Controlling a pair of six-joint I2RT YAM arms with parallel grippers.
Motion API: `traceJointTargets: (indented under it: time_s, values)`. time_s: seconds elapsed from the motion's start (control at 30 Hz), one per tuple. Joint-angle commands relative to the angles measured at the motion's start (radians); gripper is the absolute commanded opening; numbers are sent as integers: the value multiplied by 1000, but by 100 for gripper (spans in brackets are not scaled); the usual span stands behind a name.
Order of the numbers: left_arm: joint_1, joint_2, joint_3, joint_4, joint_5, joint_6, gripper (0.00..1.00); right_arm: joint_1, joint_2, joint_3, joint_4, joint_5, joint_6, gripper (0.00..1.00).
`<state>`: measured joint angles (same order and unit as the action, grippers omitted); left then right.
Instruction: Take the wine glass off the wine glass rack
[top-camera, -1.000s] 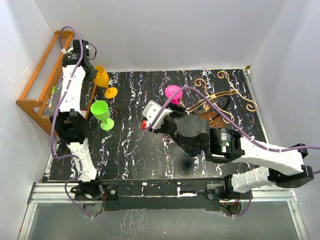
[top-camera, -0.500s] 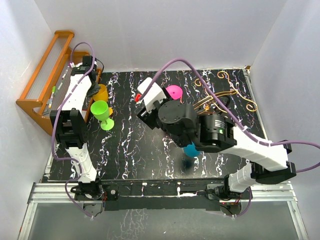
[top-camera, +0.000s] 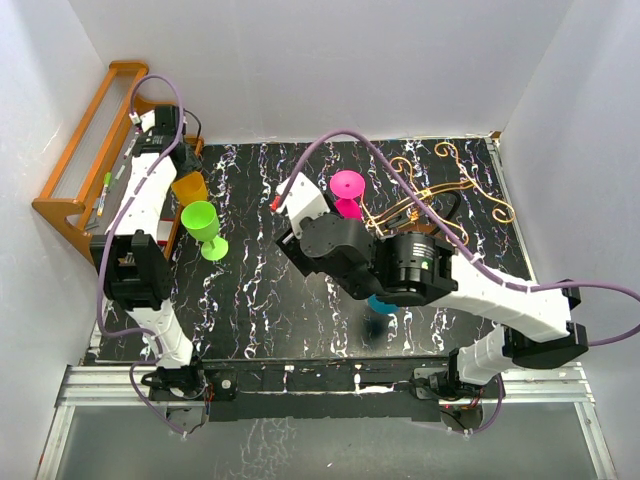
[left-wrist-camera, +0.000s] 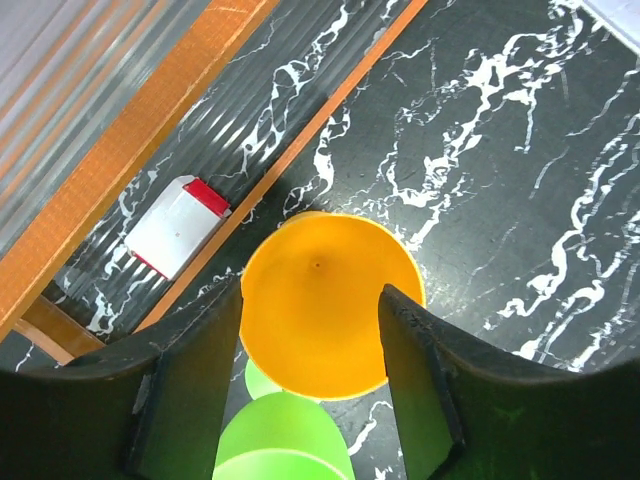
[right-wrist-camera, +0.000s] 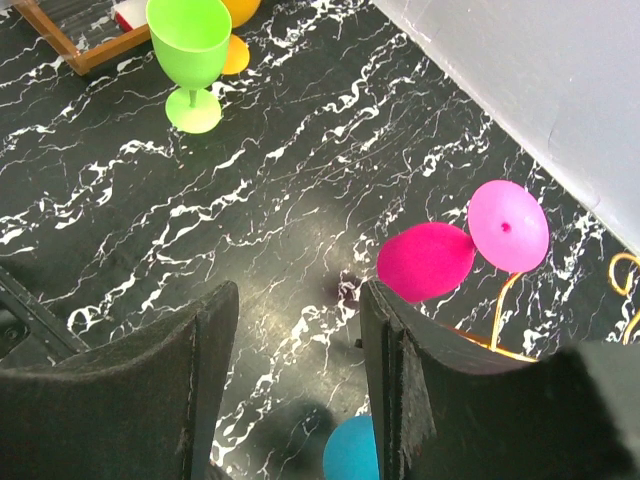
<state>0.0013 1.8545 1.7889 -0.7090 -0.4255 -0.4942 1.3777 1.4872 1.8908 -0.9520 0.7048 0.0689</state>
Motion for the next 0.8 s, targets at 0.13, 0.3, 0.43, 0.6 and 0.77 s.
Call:
traceJointTargets:
  time_s: [0.13,0.3,0.43,0.6,0.77]
  values:
    - [1,-282,-2,1,181,-133,57,-18,-81,-2,101,-82,65,63]
    - [-1,-551,-313,197,487,-324,57,-193,28,129,111,-297,74,66]
    - [-9,-727,-439,227,548,-377,56,-519,156,352,66,-599,201,66]
    - [-35,-789,-386,131,482,-315,56,-995,150,259,253,-1174,607,55]
    - [-49,-798,-359,128,554,-337,56,-1155,63,109,323,-1341,747,42]
